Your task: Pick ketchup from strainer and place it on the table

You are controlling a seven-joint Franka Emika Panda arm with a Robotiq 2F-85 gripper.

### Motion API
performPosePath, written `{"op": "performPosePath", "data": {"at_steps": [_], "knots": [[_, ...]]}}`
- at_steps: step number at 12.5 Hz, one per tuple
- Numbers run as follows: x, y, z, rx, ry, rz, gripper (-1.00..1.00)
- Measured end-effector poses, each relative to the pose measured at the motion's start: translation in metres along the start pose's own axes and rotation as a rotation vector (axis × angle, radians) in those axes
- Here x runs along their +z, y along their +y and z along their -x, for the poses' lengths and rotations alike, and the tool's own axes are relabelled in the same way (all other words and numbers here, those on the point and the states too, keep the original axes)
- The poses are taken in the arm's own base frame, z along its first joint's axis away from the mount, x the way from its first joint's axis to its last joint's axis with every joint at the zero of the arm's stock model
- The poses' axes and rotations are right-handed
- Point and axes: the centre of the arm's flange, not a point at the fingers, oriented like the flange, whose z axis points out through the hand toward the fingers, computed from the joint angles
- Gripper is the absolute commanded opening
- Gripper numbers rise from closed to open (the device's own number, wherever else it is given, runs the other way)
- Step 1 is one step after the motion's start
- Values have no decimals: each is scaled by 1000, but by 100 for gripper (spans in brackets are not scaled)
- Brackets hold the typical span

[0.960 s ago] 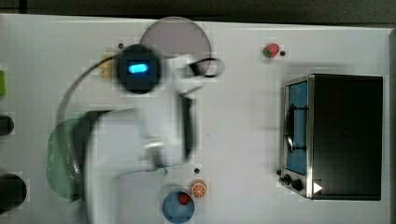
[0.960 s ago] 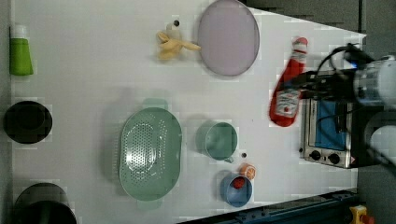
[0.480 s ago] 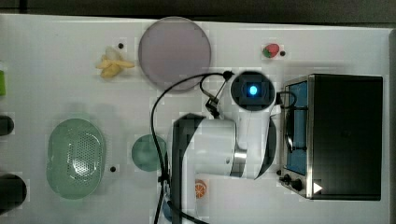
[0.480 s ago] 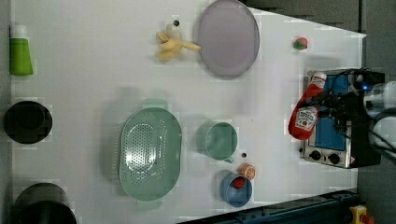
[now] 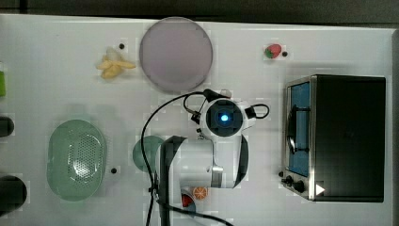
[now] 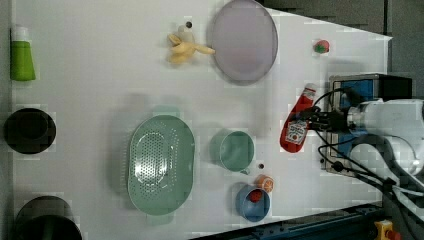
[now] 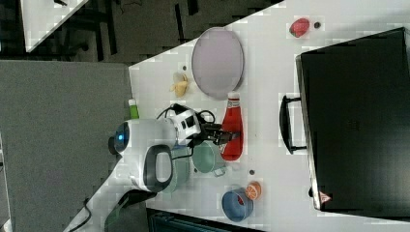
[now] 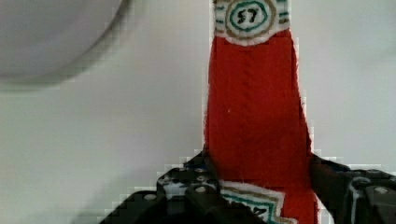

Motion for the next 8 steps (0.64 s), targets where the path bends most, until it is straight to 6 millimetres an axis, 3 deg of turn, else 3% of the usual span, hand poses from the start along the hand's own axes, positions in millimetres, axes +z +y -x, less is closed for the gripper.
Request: {"op": "performPosePath", "data": {"at_steps": [3, 4, 5, 7, 8], "knots": [[48, -4, 5, -12, -55, 13, 87], [60, -3, 9, -12, -69, 18, 100], [68, -2, 15, -13, -93, 24, 100], [62, -5, 18, -20, -96, 25, 100], [46, -8, 13, -22, -80, 20, 100]]}}
